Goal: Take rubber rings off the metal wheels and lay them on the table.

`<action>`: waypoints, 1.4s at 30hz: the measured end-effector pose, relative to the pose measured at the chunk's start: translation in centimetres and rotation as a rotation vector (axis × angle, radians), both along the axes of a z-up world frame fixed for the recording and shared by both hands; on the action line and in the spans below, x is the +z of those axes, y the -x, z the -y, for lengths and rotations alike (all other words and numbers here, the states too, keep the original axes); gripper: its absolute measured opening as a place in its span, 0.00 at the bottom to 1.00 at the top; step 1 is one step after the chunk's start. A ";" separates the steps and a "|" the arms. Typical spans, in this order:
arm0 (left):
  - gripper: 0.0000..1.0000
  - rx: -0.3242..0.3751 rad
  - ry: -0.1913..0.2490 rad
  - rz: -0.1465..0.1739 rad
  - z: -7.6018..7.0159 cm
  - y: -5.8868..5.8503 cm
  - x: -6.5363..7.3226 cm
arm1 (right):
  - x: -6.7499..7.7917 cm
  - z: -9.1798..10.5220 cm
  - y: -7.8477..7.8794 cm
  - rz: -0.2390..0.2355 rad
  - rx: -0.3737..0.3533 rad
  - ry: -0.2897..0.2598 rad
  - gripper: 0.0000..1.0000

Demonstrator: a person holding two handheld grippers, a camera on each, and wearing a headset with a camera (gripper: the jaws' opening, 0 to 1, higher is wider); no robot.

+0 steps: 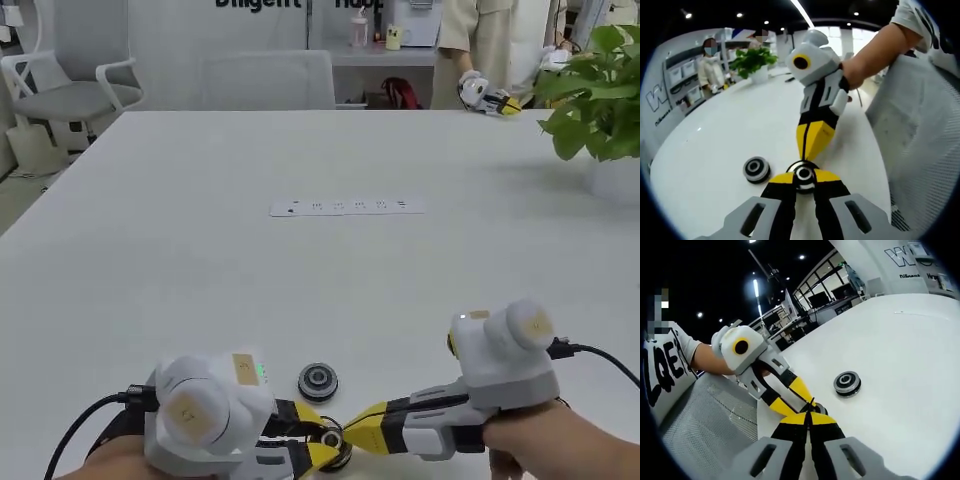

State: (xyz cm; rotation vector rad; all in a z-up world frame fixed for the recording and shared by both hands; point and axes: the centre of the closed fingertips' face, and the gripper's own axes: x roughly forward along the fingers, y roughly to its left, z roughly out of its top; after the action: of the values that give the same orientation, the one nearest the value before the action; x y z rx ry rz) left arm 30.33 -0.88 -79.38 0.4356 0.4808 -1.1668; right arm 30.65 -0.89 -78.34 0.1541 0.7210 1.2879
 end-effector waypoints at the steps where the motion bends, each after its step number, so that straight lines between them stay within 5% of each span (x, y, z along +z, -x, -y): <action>1: 0.13 -0.001 0.003 0.000 0.0 0.0 0.0 | 0.0 0.0 0.0 0.000 0.000 0.001 0.00; 5: 0.15 -0.016 0.003 0.011 0.0 0.0 0.1 | 0.0 0.0 0.0 0.001 0.002 0.000 0.00; 12: 0.23 -0.040 0.023 -0.029 0.2 0.8 0.4 | 0.1 -0.1 0.0 0.000 0.005 -0.008 0.00; 17: 0.31 -0.062 0.018 -0.025 0.2 1.4 0.7 | 0.4 0.0 -0.1 -0.001 -0.002 -0.018 0.00; 42: 0.50 -0.015 0.150 -0.009 -2.5 2.7 5.4 | 1.9 -0.4 -0.4 -0.004 -0.012 -0.066 0.00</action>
State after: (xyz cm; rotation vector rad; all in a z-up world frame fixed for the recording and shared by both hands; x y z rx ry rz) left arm 27.68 1.60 -74.01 0.3055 0.3952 -1.2109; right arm 31.06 -0.54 -76.40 0.2146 0.6805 1.3005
